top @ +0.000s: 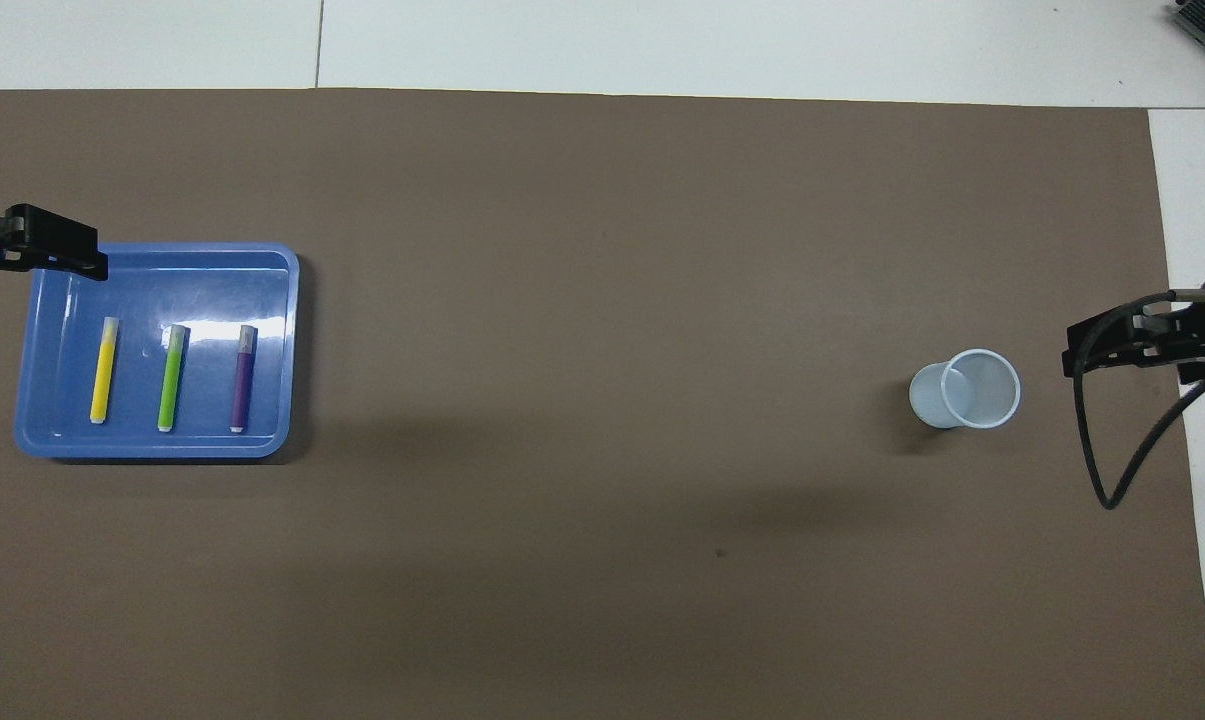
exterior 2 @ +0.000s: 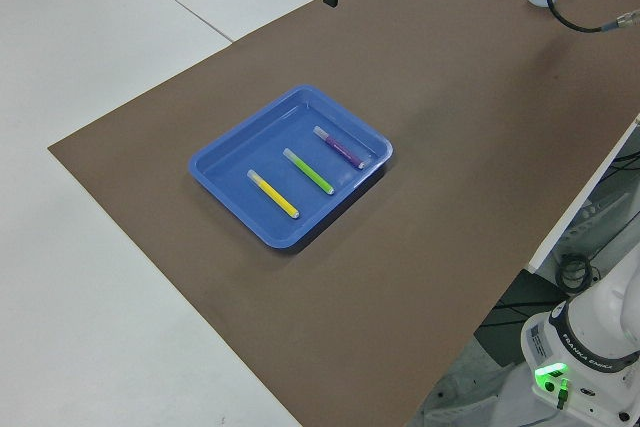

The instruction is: Transfer and insert pens with both arms

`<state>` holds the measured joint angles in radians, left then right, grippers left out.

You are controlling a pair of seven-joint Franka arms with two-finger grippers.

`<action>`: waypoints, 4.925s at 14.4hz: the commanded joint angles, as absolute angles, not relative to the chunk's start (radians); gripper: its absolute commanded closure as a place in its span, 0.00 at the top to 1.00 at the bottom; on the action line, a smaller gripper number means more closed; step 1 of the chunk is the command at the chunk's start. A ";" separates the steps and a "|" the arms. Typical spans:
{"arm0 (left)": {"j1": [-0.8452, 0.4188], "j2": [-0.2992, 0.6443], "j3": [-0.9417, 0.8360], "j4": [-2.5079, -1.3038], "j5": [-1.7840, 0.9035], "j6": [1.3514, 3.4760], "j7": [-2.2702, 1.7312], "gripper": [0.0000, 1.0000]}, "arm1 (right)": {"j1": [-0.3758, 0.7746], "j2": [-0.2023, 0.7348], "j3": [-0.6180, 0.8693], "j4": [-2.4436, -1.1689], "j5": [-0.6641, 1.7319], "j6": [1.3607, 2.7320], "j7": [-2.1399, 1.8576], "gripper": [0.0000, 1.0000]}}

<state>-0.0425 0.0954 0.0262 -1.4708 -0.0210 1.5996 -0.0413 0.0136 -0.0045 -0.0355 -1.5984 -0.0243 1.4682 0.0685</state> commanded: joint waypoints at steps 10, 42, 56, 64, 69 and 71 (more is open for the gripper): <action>-0.026 0.077 0.028 -1.483 -0.035 1.594 -0.028 1.00 | 0.011 -0.002 -0.032 -1.594 -0.018 1.470 0.078 1.00; -0.008 0.084 0.026 -1.801 -0.037 1.911 0.002 1.00 | 0.011 -0.002 -0.032 -1.594 -0.018 1.470 0.078 1.00; -0.017 0.052 0.029 -1.997 -0.038 2.103 0.101 1.00 | 0.011 -0.002 -0.032 -1.594 -0.018 1.470 0.078 1.00; 0.002 0.038 0.028 -2.086 -0.038 2.181 0.104 1.00 | 0.011 -0.002 -0.032 -1.594 -0.018 1.470 0.078 1.00; -0.009 0.054 0.026 -2.123 -0.040 2.244 0.087 1.00 | 0.011 -0.002 -0.032 -1.594 -0.018 1.470 0.078 1.00; -0.012 0.060 0.026 -2.135 -0.049 2.266 0.086 1.00 | 0.011 -0.002 -0.032 -1.594 -0.018 1.470 0.078 1.00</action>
